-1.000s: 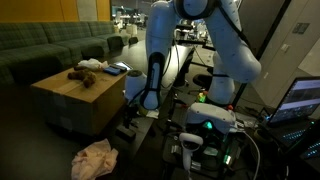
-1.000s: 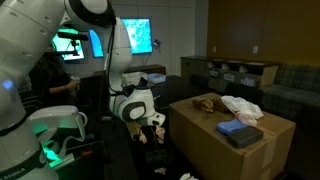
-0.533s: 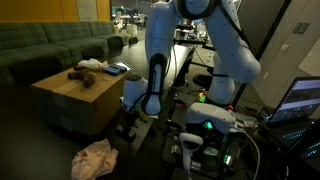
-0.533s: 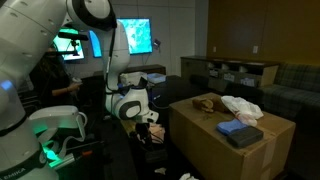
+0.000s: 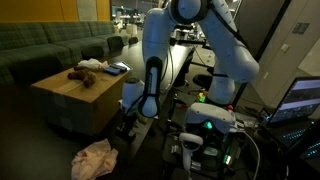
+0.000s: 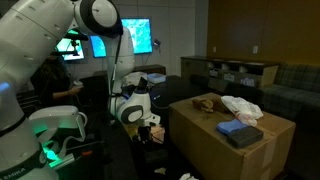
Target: Place the turnip plushie on the table, then the duster on the box, then the left duster on the table, then the blue sponge on the box, then the white towel on the table, then the white cloth on the box, then the small brown object on the table, then the duster on the box, then the moose on the table, and finally, the peach shirt on the box
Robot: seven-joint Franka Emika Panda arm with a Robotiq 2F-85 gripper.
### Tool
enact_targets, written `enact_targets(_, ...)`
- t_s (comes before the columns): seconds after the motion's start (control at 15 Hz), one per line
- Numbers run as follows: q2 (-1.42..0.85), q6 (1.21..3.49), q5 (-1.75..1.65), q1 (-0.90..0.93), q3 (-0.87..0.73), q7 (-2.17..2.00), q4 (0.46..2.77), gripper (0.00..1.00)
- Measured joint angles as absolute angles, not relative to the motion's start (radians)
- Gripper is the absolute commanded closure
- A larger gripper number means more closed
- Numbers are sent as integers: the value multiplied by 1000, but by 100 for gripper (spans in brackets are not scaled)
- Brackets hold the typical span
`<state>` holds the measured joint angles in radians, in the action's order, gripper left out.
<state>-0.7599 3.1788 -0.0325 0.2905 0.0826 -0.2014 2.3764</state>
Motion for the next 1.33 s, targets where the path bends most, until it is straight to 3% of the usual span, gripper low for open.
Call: enact_targets(1.33,-902,3210,-33,195,73,-122,2243,0)
